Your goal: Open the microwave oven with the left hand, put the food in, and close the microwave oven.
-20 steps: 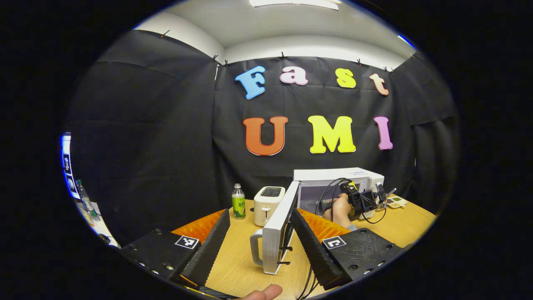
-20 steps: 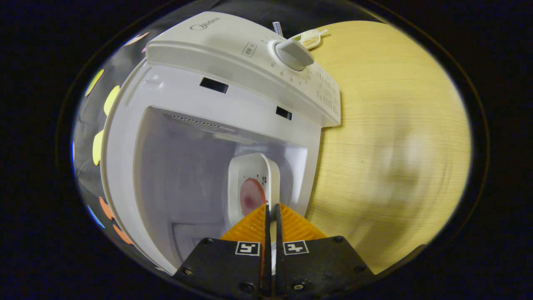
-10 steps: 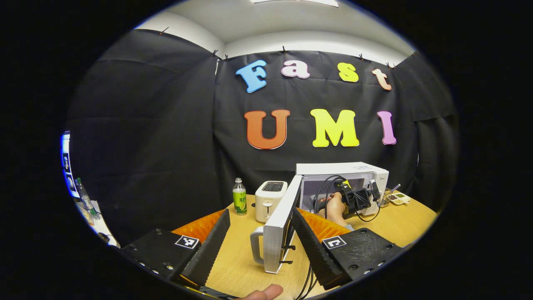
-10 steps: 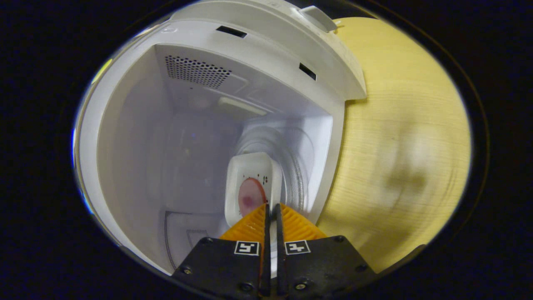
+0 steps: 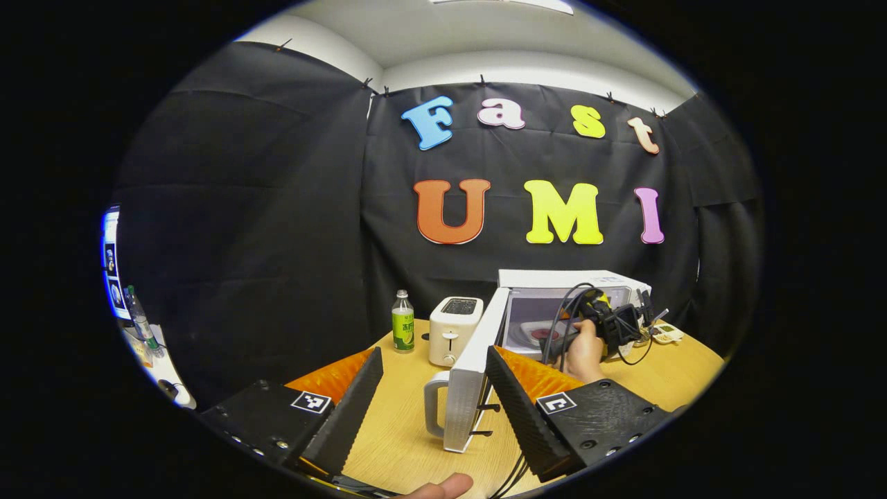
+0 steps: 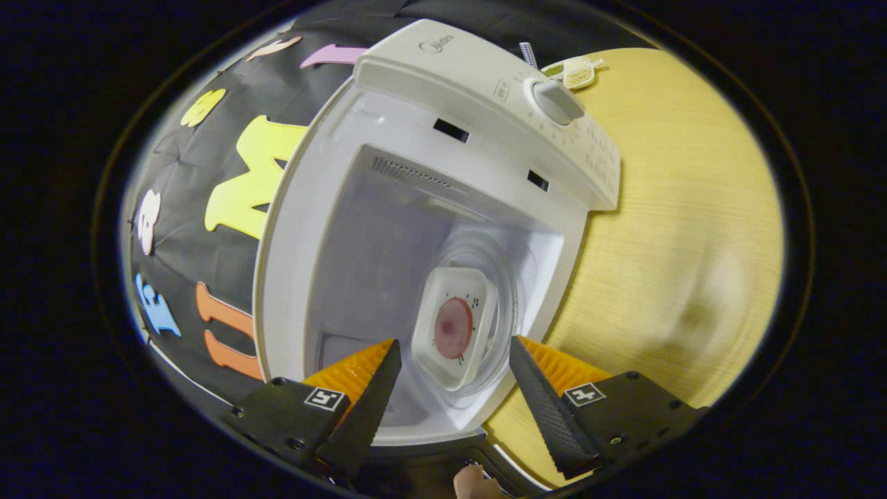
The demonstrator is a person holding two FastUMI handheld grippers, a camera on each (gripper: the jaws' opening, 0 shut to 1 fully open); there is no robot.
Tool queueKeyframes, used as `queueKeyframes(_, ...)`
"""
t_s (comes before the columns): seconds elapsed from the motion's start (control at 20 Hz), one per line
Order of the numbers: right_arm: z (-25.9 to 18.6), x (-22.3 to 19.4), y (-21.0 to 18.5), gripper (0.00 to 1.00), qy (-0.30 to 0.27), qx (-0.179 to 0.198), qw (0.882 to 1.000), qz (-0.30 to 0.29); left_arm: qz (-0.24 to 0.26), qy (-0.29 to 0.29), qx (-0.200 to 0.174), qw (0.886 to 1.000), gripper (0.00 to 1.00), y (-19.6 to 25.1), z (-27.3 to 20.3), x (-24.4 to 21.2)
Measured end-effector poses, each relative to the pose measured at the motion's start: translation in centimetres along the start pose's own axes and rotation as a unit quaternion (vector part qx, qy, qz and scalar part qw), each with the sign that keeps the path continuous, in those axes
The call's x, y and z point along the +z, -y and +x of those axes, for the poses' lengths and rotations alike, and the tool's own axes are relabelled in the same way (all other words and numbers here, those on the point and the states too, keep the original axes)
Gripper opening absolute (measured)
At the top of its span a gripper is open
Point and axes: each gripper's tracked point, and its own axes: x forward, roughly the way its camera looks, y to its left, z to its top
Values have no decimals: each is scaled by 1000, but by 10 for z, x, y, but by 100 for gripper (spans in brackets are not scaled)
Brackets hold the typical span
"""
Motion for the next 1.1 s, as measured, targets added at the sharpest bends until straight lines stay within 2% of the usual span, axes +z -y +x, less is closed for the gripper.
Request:
queueKeyframes(0.15, -44, 22, 9, 88, -4, 16, 999, -33, 11, 4, 0, 1000, 92, -6, -6, 0)
queueKeyframes(0.2, -63, 33, 12, 100, -1, 25, 998, -52, 14, 5, 2, 1000, 92, -10, -5, -1)
queueKeyframes(0.25, -81, 43, 12, 89, -1, 37, 997, -70, 17, 6, 2, 1000, 92, -12, -6, -1)
queueKeyframes(0.3, -103, 51, 14, 88, -10, 53, 994, -93, 18, 8, 1, 1000, 92, -12, -6, -2)
queueKeyframes(0.35, -119, 56, 15, 88, -15, 66, 992, -111, 17, 4, -1, 1000, 92, -11, -6, -4)
queueKeyframes(0.4, -140, 65, 15, 99, -16, 80, 988, -128, 18, -1, -3, 1000, 92, -10, -5, -8)
queueKeyframes(0.45, -161, 71, 15, 99, -18, 96, 984, -148, 21, -7, 0, 1000, 92, -12, -4, -11)
queueKeyframes(0.5, -182, 82, 16, 88, -14, 106, 980, -169, 27, -15, 6, 1000, 92, -16, -3, -15)
queueKeyframes(0.55, -204, 91, 17, 88, -11, 119, 974, -195, 35, -17, 16, 999, 92, -22, -4, -17)
queueKeyframes(0.6, -225, 104, 17, 88, -1, 130, 966, -224, 43, -17, 20, 999, 85, -25, -4, -18)
queueKeyframes(0.65, -248, 121, 18, 99, 18, 140, 955, -260, 45, -15, 19, 999, 88, -28, -5, -19)
queueKeyframes(0.7, -266, 135, 18, 88, 37, 146, 945, -290, 42, -14, 23, 999, 95, -31, -8, -20)
queueKeyframes(0.8, -308, 166, 16, 88, 83, 161, 919, -350, 18, -13, 26, 999, 95, -37, -12, -23)
queueKeyframes(0.95, -372, 200, 11, 88, 145, 172, 887, -404, -2, -14, 25, 1000, 95, -47, -6, -32)
queueKeyframes(1.1, -428, 225, 15, 88, 181, 173, 865, -435, -15, -12, 28, 999, 95, -62, 10, -39)
